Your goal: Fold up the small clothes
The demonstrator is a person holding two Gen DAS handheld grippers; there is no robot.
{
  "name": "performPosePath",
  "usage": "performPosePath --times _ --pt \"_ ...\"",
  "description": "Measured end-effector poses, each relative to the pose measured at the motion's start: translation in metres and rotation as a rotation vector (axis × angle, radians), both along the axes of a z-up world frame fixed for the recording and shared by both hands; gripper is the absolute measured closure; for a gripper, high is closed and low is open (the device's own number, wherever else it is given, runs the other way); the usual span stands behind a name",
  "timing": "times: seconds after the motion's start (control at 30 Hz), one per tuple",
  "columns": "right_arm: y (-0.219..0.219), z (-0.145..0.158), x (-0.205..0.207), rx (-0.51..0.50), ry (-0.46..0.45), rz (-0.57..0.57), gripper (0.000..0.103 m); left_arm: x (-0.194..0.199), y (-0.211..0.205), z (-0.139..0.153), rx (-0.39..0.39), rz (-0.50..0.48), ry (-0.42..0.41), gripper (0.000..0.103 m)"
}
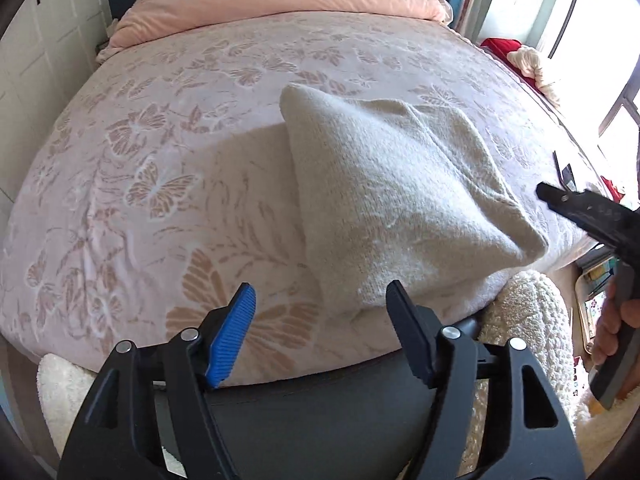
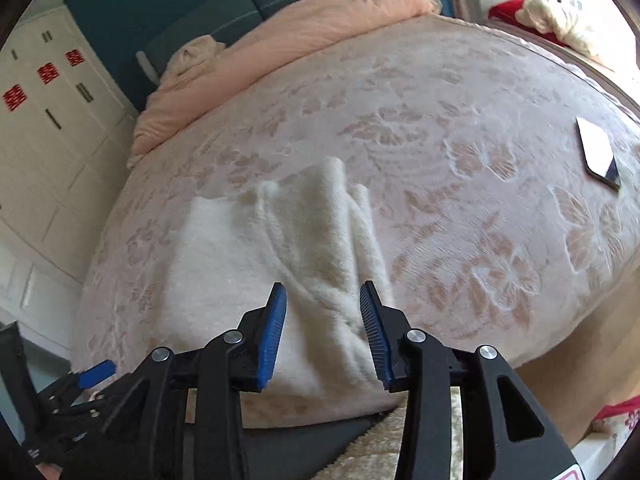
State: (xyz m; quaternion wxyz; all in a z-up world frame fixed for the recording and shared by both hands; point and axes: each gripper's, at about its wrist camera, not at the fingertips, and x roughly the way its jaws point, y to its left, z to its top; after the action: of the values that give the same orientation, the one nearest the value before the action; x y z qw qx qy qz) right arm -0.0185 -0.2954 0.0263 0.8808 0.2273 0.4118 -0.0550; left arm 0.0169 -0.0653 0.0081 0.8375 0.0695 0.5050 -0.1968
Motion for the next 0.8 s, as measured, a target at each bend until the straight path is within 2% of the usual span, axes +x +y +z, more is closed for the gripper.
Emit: performPosePath --times 0.07,0.13,0.2,0.27,0.3,0.37,0.43,0.5,0.57,0.6,0.63,0.7,0.77,0.8 --pt "0.029 0.015 0.014 -0.002 -0.037 0.113 0.068 0.004 0.001 0.001 0.008 0.016 0.000 0.036" --pt "0.059 0.009 0.035 -0.029 -0.029 0.207 0.070 0.007 0.001 0.002 0.024 0.036 0.001 0.035" --pt "0.086 -0.030 0.056 -0.024 0.074 0.277 0.070 0.009 0.004 0.003 0.039 0.052 0.006 0.034" --pt "0.106 -0.092 0.071 -0.021 0.238 0.326 0.071 0.010 0.008 0.003 0.052 0.071 0.006 0.034" --pt "0.113 -0.105 0.068 -0.046 0.240 0.333 0.071 0.011 0.009 0.003 0.062 0.079 0.006 0.033" --pt "0.123 -0.084 0.062 -0.114 0.214 0.333 0.071 0.012 0.012 0.002 0.083 0.091 0.003 0.033" --pt "0.119 -0.056 0.055 -0.085 0.154 0.313 0.072 0.013 0.014 0.002 0.090 0.096 -0.005 0.032" --pt "0.108 -0.044 0.049 -0.081 0.128 0.279 0.073 0.015 0.014 -0.001 0.082 0.101 0.006 0.030" --pt "0.097 -0.065 0.048 -0.094 0.190 0.253 0.071 0.016 0.010 -0.004 0.076 0.096 0.021 0.030" --pt "0.094 -0.089 0.052 -0.105 0.262 0.269 0.073 0.016 0.007 -0.006 0.077 0.090 0.025 0.030" --pt "0.093 -0.102 0.051 -0.102 0.287 0.281 0.077 0.016 0.004 -0.007 0.080 0.084 0.027 0.030" --pt "0.085 -0.084 0.042 -0.042 0.229 0.264 0.077 0.015 0.000 -0.008 0.083 0.071 0.027 0.030" --pt "0.062 -0.055 0.030 0.014 0.133 0.183 0.070 0.015 -0.002 -0.006 0.082 0.063 0.019 0.028" --pt "0.046 -0.044 0.024 0.033 0.090 0.134 0.063 0.015 -0.002 -0.005 0.076 0.064 0.017 0.025"
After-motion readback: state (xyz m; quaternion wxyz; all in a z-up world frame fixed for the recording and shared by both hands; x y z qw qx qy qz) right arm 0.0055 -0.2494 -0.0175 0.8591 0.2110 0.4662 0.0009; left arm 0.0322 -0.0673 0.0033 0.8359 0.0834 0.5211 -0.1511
